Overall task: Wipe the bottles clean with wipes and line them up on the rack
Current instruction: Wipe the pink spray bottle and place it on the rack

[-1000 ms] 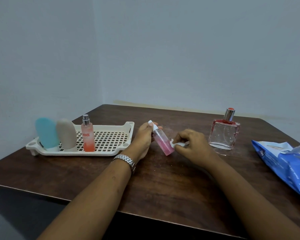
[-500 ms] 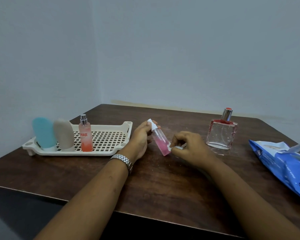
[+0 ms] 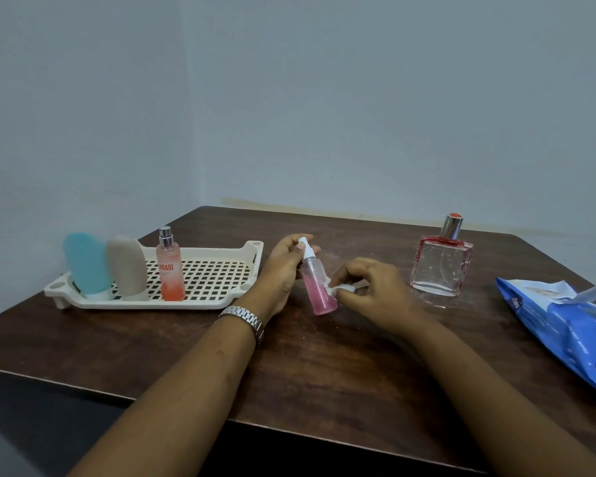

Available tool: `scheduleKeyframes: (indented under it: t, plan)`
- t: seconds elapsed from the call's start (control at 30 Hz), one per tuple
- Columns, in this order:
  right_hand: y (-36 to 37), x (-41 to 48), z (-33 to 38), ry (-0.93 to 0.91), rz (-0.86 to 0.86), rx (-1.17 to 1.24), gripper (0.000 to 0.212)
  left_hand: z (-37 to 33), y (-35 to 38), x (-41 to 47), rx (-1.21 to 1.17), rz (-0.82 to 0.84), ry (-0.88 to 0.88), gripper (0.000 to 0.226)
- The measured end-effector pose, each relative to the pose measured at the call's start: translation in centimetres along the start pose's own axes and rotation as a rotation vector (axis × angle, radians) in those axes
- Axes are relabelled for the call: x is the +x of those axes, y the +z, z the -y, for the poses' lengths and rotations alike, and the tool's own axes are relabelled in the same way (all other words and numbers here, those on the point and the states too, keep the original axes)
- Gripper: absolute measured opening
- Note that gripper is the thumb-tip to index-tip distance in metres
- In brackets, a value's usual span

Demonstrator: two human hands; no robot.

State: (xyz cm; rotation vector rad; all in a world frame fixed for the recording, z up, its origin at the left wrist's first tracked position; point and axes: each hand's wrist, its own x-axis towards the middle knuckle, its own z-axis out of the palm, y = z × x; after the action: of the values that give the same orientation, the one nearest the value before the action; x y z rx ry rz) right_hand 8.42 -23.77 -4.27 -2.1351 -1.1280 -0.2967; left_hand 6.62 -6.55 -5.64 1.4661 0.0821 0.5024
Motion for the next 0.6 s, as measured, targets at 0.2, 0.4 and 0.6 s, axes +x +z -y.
scheduleKeyframes:
  t: [0.2, 0.4, 0.6]
  plan:
    - [0.17, 0.12, -0.08, -0.041, -0.069, -0.002, 0.008, -0.36, 0.21, -0.11, -0.064, 0.011, -0.02, 0.029]
    - [0.23, 0.15, 0.14, -0.078, -0.107, -0.007, 0.012, -0.43, 0.42, -0.32, -0.101, 0.041, -0.016, 0.031]
    - [0.43, 0.38, 0.12, -0.07, -0.166, -0.024, 0.012, -0.35, 0.44, -0.36, -0.098, 0.043, -0.017, 0.031]
